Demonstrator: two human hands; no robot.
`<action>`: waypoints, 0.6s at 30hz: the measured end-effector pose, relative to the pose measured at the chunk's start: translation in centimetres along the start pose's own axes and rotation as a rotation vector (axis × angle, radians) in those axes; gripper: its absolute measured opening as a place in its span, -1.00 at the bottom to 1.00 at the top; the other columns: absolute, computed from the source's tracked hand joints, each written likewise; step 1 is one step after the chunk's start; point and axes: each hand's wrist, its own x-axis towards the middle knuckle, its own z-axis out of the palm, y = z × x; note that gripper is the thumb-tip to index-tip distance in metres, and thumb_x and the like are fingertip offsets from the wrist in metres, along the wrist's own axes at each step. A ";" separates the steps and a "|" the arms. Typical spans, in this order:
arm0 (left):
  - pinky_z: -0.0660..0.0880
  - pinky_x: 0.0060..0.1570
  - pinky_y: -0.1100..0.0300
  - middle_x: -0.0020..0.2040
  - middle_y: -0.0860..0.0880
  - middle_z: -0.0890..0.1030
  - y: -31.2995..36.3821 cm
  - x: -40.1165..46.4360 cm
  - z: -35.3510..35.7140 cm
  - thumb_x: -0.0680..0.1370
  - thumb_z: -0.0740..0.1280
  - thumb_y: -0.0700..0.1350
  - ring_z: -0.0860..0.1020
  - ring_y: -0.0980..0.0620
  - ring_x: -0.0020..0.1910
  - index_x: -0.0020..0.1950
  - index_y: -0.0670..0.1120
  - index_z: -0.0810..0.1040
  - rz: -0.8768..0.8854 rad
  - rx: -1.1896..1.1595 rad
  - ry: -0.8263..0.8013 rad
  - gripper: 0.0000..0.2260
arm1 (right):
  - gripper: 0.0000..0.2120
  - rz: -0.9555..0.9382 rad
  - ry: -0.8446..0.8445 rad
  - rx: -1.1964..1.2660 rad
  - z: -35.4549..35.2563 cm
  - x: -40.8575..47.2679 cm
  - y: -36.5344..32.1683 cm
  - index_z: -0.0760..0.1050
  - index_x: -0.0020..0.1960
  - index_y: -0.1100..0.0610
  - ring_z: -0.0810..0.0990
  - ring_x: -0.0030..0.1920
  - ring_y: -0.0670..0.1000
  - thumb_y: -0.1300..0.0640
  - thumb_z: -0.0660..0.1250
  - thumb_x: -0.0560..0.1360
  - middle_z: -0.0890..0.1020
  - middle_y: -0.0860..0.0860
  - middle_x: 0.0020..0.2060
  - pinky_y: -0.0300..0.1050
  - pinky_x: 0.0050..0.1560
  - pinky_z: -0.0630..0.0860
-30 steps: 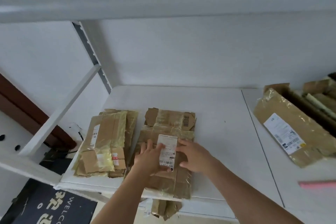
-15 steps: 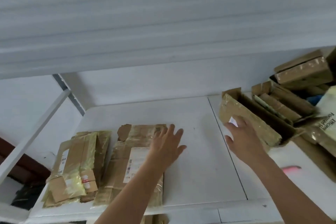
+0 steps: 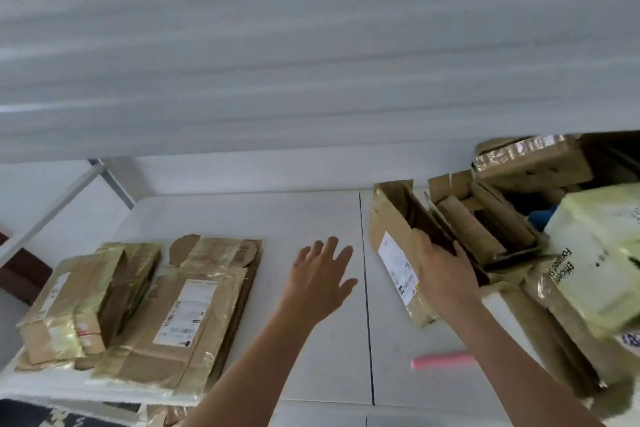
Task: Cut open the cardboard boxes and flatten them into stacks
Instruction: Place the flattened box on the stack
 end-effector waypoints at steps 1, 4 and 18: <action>0.34 0.32 0.00 0.43 -0.08 0.33 0.2 0.1 -0.1 0.61 0.21 0.17 0.39 -0.11 0.34 0.48 -0.02 0.30 -0.020 0.007 0.000 -0.50 | -0.47 -0.024 0.001 0.061 -0.2 0.1 0.0 0.17 0.43 0.00 0.63 -0.03 -0.06 0.20 0.27 0.52 0.60 -0.12 -0.19 -0.04 0.47 0.20; 0.29 0.35 0.04 0.48 -0.05 0.24 0.5 -0.4 -0.7 0.63 0.15 0.19 0.33 -0.07 0.39 0.52 0.01 0.22 -0.089 0.030 -0.016 -0.49 | -0.52 -0.078 -0.043 0.465 -1.1 0.6 -0.5 0.21 0.46 -0.06 0.60 -0.14 -0.05 0.15 0.24 0.59 0.58 -0.12 -0.19 -0.08 0.10 0.49; 0.44 0.22 0.05 0.43 0.09 0.41 -1.9 -5.8 -5.7 0.67 0.03 0.14 0.41 0.01 0.37 0.43 0.04 0.43 -0.206 -0.299 0.170 -0.59 | -0.59 0.469 -0.910 2.045 4.4 -2.1 -6.6 0.49 0.33 0.11 0.69 -0.03 0.22 0.14 0.35 0.48 0.66 0.24 0.09 0.09 -0.15 0.63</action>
